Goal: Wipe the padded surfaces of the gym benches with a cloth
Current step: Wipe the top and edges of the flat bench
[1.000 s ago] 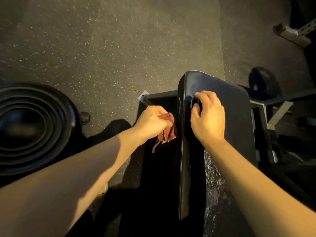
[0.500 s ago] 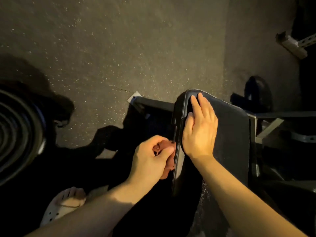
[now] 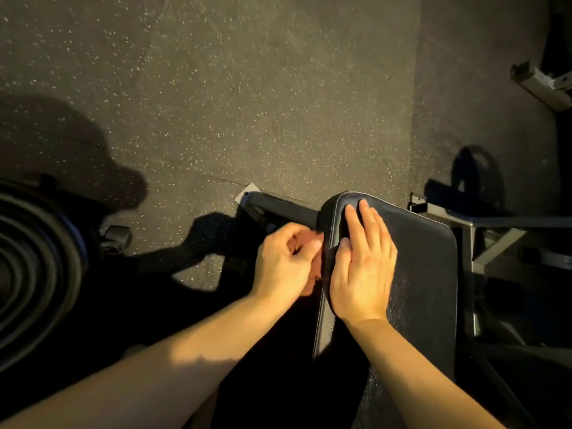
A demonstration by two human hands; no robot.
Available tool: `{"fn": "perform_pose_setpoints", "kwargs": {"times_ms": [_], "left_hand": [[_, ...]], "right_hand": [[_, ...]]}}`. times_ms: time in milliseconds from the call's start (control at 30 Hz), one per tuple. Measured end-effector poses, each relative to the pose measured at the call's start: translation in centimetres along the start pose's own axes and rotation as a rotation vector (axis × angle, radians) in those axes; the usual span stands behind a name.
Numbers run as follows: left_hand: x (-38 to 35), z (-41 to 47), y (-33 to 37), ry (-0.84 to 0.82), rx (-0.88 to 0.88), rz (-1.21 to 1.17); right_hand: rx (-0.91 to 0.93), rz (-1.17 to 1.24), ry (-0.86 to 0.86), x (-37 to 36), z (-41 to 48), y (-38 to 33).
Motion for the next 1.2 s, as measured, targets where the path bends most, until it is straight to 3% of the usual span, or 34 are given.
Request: {"fn": "perform_pose_setpoints", "kwargs": {"times_ms": [67,233,433,600,833,1000,1200], "left_hand": [[-0.5,0.5,0.5,0.052,-0.022,0.026],[0.9,-5.5,-0.9,-0.165,0.176,-0.049],[-0.8,1.0,1.4,0.07,-0.046,0.05],[-0.2,-8.2,-3.3,-0.081,0.077,0.015],[-1.1,0.0,-0.8,0.09,-0.115,0.047],[0.2,-9.1,-4.6,-0.103,0.077,-0.093],[-0.9,0.7,-1.6,0.05,-0.137,0.006]], "right_hand": [[0.0,-0.013,-0.005,-0.1,0.1,0.1],[0.002,-0.024,-0.01,0.2,0.1,-0.1],[-0.001,-0.009,-0.007,0.2,0.2,-0.1],[-0.003,-0.005,0.003,0.0,0.2,0.0],[0.0,0.018,0.026,-0.3,0.2,0.3],[0.0,0.02,0.038,-0.3,0.0,0.1],[-0.007,0.009,0.036,-0.5,0.0,0.1]]}}
Point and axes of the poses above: each hand's wrist, its own z-axis towards the middle knuckle, its own x-axis out of the back of the hand, y = z × x, the point moved 1 cm from there along z, towards the middle knuckle, and after that the axes turned 5 degrees about -y, right-handed, at the moved point
